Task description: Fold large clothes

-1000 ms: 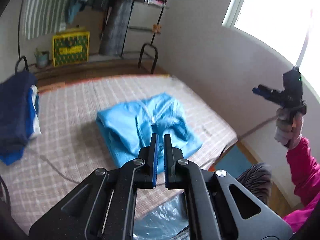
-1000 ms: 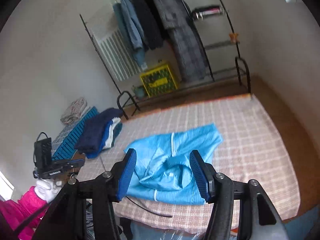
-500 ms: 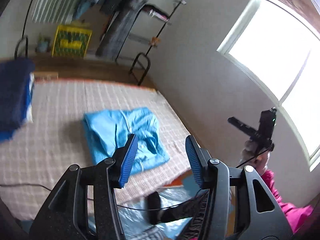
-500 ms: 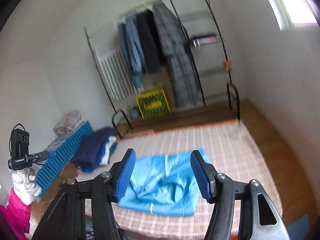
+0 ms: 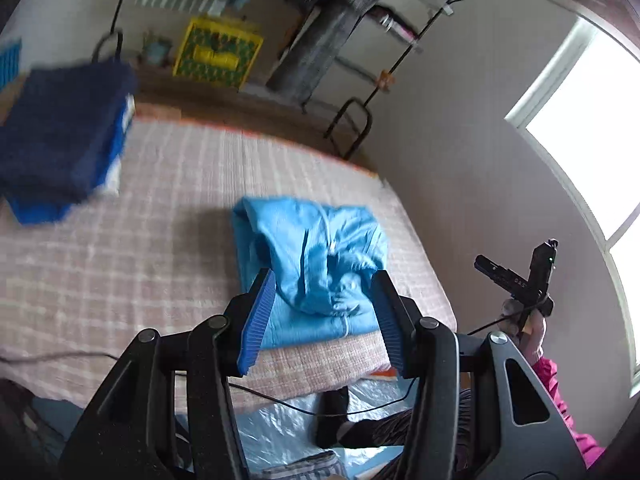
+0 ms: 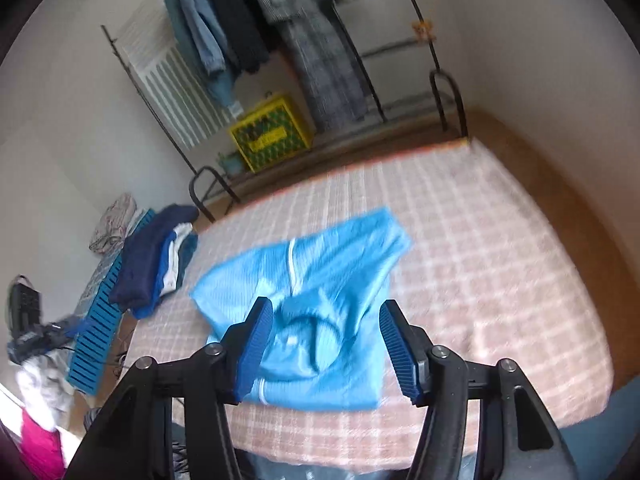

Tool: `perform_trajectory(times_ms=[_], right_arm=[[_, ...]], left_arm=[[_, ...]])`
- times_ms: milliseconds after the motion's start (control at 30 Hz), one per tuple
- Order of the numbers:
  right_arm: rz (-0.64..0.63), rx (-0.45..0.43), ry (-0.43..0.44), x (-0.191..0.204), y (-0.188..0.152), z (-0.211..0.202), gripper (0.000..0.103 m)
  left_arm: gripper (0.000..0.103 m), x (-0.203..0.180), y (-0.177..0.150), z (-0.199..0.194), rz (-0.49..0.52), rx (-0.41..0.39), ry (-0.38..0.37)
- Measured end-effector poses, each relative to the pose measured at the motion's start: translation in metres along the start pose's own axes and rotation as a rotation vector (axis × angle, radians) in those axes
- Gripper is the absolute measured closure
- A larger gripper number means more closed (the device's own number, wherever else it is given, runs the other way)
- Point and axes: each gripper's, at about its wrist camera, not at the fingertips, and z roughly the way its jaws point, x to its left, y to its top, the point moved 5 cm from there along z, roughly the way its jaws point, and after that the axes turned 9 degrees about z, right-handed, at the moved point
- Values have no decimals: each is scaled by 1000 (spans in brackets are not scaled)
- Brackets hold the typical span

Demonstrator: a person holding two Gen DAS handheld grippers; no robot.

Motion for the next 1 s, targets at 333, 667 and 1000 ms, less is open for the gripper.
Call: perform_trajectory(times_ms=[333, 667, 1000], right_arm=[[-21, -111, -1, 4, 48, -54, 41], [-50, -205, 33, 21, 92, -104, 41], [-113, -147, -32, 36, 80, -91, 37]], left_arm=[[44, -50, 46, -98, 106, -102, 24], [44, -31, 79, -141, 36, -122, 70], [44, -7, 58, -79, 21, -81, 72]])
